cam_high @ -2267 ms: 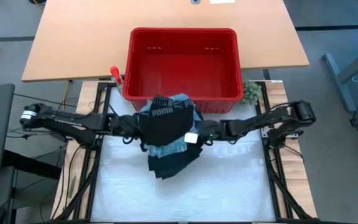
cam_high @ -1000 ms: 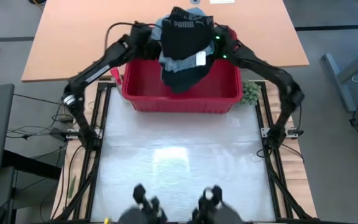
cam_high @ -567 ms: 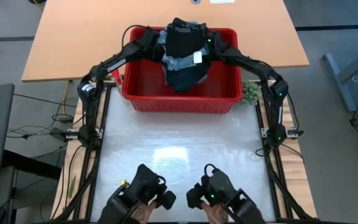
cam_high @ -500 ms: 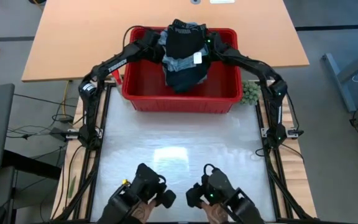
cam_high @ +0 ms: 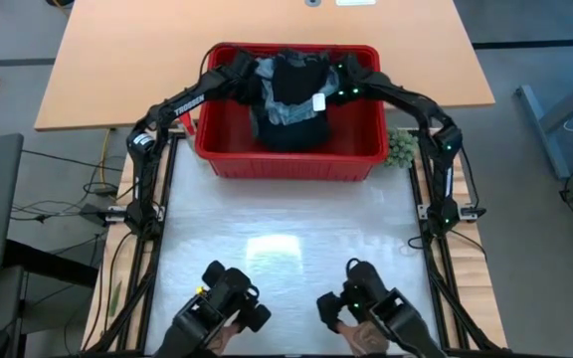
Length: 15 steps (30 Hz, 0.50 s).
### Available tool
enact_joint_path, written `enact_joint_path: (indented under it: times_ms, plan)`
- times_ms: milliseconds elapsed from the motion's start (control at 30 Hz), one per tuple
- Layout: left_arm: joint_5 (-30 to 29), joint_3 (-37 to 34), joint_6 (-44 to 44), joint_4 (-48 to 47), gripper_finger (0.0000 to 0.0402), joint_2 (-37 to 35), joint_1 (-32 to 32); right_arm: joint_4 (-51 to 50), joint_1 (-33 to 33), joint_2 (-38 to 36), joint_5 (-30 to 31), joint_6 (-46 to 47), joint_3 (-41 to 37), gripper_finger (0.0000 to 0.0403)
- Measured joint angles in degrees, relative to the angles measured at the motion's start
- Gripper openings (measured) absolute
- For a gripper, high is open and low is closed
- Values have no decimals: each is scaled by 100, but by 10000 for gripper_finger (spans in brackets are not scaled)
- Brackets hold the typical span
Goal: Fold Laundry from Bin
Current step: Put the folded clothes into the red laundry bin
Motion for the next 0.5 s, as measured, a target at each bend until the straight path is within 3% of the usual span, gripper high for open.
enact_joint_path:
  times_ms: [167, 333, 500]
  plan:
    - [-459, 136, 409, -566, 220, -49, 8, -911, -115, -185, 2, -558, 3, 288]
    - [-450, 135, 384, -739, 221, -55, 11, -1606, -97, -408, 11, -1055, 3, 289]
    - [-752, 134, 655, -890, 221, -154, 35, -2020, 4, -673, 536, -1327, 1, 289]
